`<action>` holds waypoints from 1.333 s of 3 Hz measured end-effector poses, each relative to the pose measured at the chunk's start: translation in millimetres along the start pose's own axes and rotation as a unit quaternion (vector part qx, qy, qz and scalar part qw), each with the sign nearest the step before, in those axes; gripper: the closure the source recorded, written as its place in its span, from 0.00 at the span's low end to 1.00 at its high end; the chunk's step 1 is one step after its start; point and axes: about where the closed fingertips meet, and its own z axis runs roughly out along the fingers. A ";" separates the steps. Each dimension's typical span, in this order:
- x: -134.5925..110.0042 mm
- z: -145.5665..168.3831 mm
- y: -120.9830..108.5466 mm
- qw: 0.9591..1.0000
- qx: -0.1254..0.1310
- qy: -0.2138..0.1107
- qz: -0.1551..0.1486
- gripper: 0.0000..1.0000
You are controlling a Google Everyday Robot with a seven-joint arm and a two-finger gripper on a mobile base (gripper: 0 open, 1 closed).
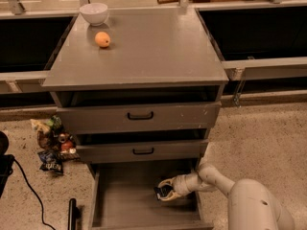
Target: Pick rxbar blueberry from bottom drawer and place on counter
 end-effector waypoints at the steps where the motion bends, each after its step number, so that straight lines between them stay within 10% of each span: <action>1: -23.6 0.7 5.5 1.000 -0.004 -0.001 -0.022 1.00; 3: -124.9 -37.0 -28.1 0.986 0.027 0.054 -0.158 1.00; 4: -140.3 -22.1 1.8 0.986 -0.001 0.041 -0.161 1.00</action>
Offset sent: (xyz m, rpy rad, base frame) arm -0.0825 0.0813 0.1317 -0.0404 -0.2689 0.2256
